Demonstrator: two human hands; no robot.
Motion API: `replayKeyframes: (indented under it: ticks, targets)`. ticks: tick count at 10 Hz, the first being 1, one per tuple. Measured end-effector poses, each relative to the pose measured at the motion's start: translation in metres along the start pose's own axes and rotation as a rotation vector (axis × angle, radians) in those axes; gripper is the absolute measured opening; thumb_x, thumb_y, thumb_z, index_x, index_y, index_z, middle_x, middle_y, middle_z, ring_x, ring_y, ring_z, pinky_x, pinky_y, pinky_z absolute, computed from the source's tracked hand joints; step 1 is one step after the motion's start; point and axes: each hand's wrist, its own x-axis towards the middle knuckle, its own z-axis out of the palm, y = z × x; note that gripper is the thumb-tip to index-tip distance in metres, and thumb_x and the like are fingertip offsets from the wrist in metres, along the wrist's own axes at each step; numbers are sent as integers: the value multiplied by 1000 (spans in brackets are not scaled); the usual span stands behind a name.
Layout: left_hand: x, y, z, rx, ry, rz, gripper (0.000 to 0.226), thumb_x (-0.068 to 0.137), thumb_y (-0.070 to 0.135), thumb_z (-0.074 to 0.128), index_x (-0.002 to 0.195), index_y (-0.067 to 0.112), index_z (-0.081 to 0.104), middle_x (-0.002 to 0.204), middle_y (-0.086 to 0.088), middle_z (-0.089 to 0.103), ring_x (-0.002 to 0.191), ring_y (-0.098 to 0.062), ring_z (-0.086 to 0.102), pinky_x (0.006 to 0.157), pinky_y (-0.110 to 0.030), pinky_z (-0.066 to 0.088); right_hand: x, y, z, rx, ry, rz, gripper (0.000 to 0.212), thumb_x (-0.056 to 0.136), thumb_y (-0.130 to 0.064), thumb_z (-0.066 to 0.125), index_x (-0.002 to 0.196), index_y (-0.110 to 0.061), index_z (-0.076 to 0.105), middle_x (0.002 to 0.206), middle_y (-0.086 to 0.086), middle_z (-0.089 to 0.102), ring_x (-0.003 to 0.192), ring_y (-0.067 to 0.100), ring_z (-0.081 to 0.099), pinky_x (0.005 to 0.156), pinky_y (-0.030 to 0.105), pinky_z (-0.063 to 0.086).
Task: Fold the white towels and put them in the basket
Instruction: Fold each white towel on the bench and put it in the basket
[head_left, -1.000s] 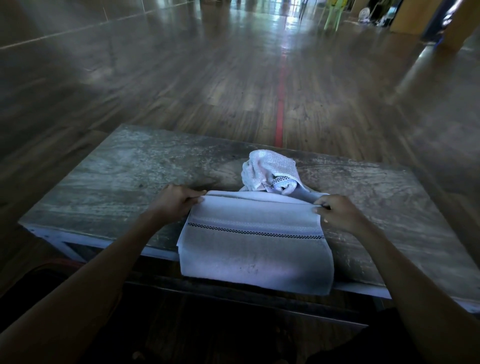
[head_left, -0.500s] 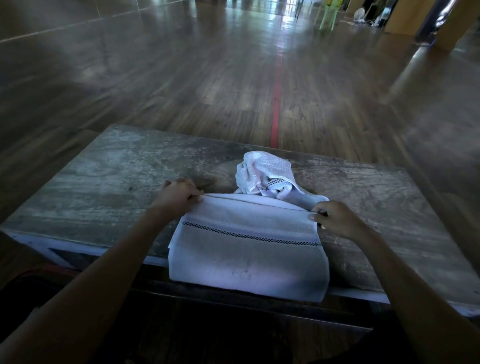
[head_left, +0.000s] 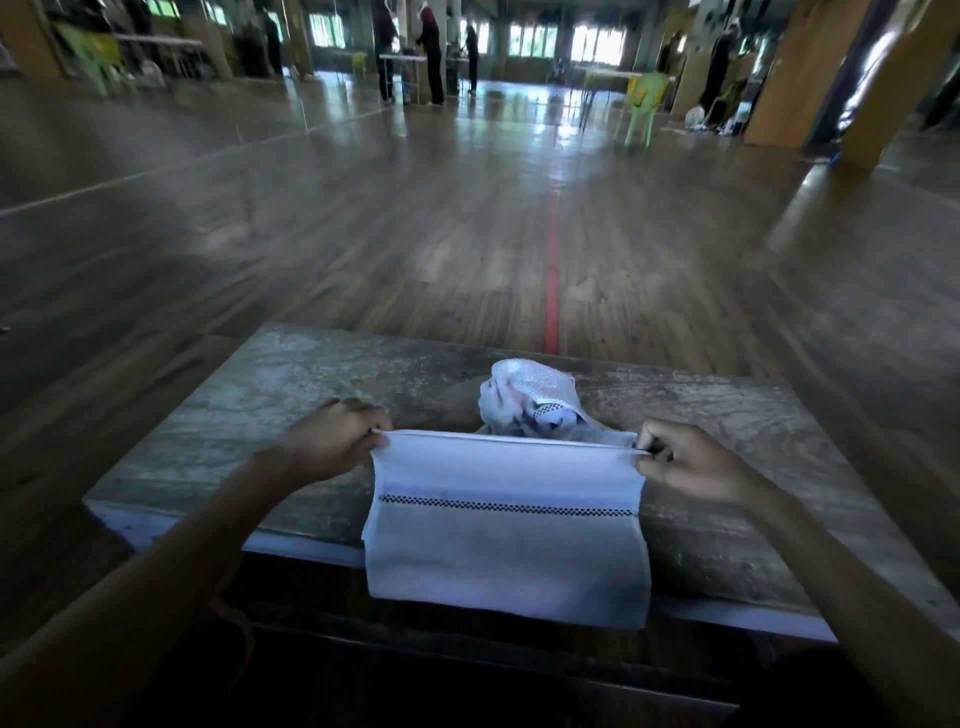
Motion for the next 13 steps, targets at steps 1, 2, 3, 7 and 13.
replayKeyframes:
  ticks: [1,2,3,7,13]
  targets:
    - [-7,16,-49,46,75,100,32,84,37,50,90,12,70,87,-2,69,82,-19,63,71,-21,39,-8,-32,-31,14,3,-65,10,82,-9,65,78,-12,57,72,-2,55,63,7,47,61,26,37]
    - [-15,29,-103,0,205,88,31,83,40,54,86,15,73,82,4,72,77,-9,65,69,-13,40,-2,-72,-75,-107,26,-36,11,86,-13,64,96,-18,64,84,-6,62,75,10,56,69,23,45]
    - [-24,43,-152,1,367,120,34,82,43,53,85,15,73,75,15,69,78,13,59,68,0,36,3,-103,-107,-111,4,-40,19,88,-13,62,102,-23,68,90,-9,66,80,4,59,75,20,47]
    - [-45,33,-273,-20,140,-28,5,84,19,69,88,16,69,84,6,69,72,2,61,65,-11,44,45,-205,-172,-207,-110,-148,14,85,-22,67,96,-14,72,73,-7,68,64,7,61,68,28,49]
    - [-77,-48,-223,531,618,-131,20,85,27,52,78,10,60,77,-12,66,77,-33,65,68,-39,46,162,-219,-47,-240,364,-430,13,80,-3,63,79,-15,67,68,-9,52,55,5,46,51,15,32]
